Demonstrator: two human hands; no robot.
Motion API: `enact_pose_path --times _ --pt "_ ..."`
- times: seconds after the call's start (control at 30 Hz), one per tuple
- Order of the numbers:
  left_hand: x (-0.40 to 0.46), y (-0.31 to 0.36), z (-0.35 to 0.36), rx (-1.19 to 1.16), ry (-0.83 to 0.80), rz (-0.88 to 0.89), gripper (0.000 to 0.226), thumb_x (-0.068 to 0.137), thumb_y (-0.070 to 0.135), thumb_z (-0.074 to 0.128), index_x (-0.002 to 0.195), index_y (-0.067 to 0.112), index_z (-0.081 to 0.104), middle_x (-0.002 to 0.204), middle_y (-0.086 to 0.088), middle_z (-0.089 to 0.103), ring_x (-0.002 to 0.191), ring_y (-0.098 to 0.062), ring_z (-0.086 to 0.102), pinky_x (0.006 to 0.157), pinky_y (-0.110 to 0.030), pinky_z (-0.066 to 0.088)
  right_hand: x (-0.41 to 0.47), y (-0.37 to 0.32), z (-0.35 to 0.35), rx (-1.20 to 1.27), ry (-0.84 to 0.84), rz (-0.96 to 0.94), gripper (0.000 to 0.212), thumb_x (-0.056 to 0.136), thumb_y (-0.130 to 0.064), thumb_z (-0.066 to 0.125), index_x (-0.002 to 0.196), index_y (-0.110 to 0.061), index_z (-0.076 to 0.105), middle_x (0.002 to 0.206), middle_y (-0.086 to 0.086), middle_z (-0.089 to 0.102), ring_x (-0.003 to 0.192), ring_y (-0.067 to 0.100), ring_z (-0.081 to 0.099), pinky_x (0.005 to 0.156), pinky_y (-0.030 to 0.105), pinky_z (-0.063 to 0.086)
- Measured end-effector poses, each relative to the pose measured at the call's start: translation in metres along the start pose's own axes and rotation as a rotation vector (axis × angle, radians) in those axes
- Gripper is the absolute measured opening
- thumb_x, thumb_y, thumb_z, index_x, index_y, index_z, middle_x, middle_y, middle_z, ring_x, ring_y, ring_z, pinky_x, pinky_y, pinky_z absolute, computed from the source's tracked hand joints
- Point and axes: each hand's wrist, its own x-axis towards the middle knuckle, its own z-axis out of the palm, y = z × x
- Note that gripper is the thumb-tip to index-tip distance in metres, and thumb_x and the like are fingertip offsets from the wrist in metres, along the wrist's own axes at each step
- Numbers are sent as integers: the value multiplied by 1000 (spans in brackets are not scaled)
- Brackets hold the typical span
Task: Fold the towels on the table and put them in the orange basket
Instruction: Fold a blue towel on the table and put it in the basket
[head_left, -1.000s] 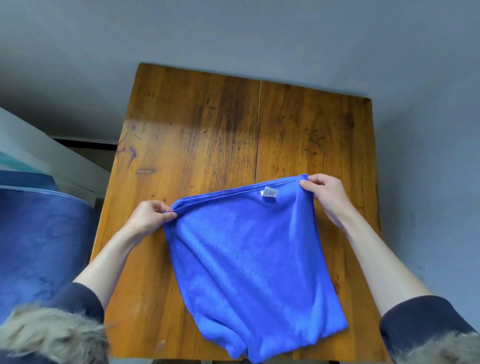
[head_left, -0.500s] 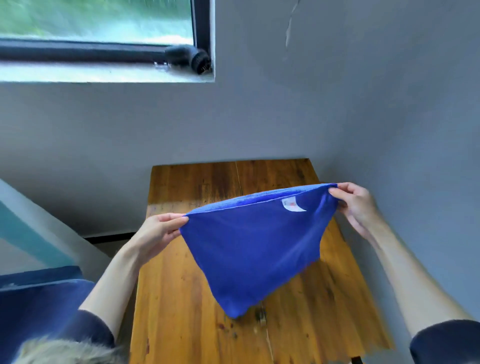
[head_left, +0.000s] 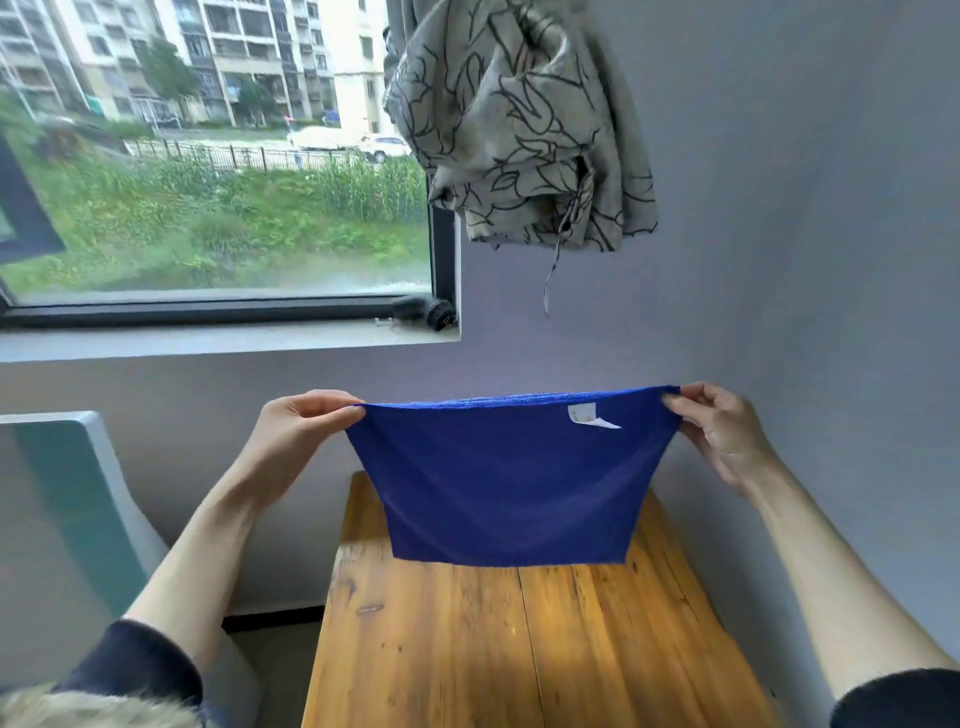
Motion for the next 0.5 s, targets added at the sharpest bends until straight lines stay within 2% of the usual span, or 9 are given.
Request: enact_pose_path --times 0.07,0.17,0.33,0.43,0.5 --pt "1 6 0 -76 69 -4 9 82 10 69 79 16 75 79 9 73 73 2 64 65 -7 47 2 -7 2 -3 -21 -23 15 84 1 61 74 -9 63 63 -4 67 64 5 63 62 14 52" --pt "-2 11 -4 -178 80 -62 10 83 9 68 81 15 76 86 -1 74 80 -9 66 78 -21 49 3 -16 4 21 -28 -54 12 83 0 63 74 -8 65 65 -2 69 65 7 64 61 15 52" --pt "-3 17 -10 73 74 44 9 77 5 73 78 13 76 90 1 71 73 4 63 65 -5 46 -1 -18 3 154 -61 -22 10 84 -1 61 77 -7 66 69 1 69 65 8 64 61 17 52" --pt "-1 20 -10 192 21 71 9 76 1 73 79 9 75 91 3 69 76 -2 63 65 -4 45 -1 -19 1 236 -93 43 11 86 -4 58 79 -9 63 71 1 67 68 11 60 66 23 49" --pt "0 20 -9 229 -24 37 10 76 0 72 77 10 75 86 2 72 75 -7 63 67 -9 47 -1 -19 -1 250 -110 68 10 86 -3 57 78 -8 62 72 1 66 69 13 58 68 24 48"
